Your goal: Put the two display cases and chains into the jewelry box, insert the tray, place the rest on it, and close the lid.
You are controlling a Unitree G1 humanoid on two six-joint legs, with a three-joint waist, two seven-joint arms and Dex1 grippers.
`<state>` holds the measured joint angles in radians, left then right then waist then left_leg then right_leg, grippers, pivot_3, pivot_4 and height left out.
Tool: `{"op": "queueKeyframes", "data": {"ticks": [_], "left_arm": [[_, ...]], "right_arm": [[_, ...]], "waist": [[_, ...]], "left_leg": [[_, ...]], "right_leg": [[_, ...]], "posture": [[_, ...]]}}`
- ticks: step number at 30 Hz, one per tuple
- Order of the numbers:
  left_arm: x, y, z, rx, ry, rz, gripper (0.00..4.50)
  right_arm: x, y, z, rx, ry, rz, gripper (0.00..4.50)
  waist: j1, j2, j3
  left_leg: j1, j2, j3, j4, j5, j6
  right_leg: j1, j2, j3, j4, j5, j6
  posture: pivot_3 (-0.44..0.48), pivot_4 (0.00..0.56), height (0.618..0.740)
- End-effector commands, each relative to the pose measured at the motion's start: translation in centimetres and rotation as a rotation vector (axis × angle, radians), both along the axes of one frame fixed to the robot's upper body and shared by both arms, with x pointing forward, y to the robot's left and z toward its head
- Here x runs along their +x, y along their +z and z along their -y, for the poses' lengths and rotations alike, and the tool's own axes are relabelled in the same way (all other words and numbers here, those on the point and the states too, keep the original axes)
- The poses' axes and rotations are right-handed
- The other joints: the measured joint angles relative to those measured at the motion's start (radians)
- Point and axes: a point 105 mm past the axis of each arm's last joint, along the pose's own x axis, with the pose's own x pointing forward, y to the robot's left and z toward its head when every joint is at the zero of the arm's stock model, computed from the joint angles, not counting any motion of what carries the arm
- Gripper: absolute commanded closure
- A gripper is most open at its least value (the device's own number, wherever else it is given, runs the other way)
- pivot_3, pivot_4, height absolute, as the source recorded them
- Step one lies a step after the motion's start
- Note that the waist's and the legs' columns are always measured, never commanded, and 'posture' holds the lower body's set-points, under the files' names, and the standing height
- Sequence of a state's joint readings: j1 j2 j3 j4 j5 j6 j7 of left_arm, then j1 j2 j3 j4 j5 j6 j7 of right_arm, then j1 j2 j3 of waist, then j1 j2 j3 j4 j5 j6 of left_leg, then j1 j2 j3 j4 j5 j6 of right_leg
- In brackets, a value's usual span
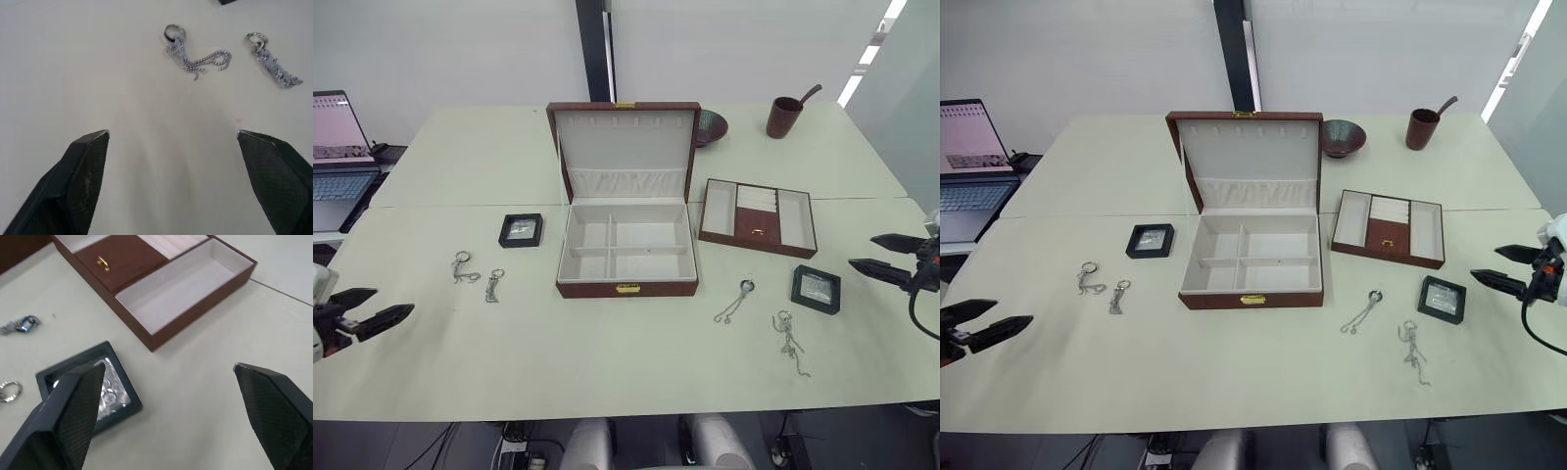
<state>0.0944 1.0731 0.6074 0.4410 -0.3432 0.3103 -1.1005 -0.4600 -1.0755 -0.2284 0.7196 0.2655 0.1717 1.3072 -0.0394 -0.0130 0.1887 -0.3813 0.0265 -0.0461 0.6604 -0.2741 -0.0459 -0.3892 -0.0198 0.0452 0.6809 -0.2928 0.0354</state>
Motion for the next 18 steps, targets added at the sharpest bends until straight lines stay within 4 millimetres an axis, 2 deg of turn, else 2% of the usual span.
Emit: {"op": "queueKeyframes", "data": {"ticks": [1,7,18], "left_arm": [[-0.7,1.2,-1.5,0.051,0.040,0.025,0.01],[-1.3,0.7,-2.8,0.100,0.099,0.027,0.01],[-1.0,0.9,-2.8,0.099,0.115,0.057,0.01]], "right_arm": [[-0.3,1.4,1.7,-0.078,-0.023,0.026,0.00],[-0.7,0.6,2.8,-0.112,-0.053,0.001,0.00],[-0.5,0.0,2.9,-0.109,-0.068,0.000,0.00]], "waist": [[-0.002,0.000,0.000],[-0.004,0.000,0.000],[-0.006,0.000,0.000]], "left_leg": [[0.000,0.000,0.000,0.000,0.000,0.000],[0.000,0.000,0.000,0.000,0.000,0.000],[0.000,0.000,0.000,0.000,0.000,0.000]], "right_leg": [[0.000,0.000,0.000,0.000,0.000,0.000],[0.000,0.000,0.000,0.000,0.000,0.000],[0.000,0.000,0.000,0.000,0.000,0.000]], "posture": [[0.000,0.150,0.740],[0.000,0.150,0.740],[0.000,0.150,0.740]]}}
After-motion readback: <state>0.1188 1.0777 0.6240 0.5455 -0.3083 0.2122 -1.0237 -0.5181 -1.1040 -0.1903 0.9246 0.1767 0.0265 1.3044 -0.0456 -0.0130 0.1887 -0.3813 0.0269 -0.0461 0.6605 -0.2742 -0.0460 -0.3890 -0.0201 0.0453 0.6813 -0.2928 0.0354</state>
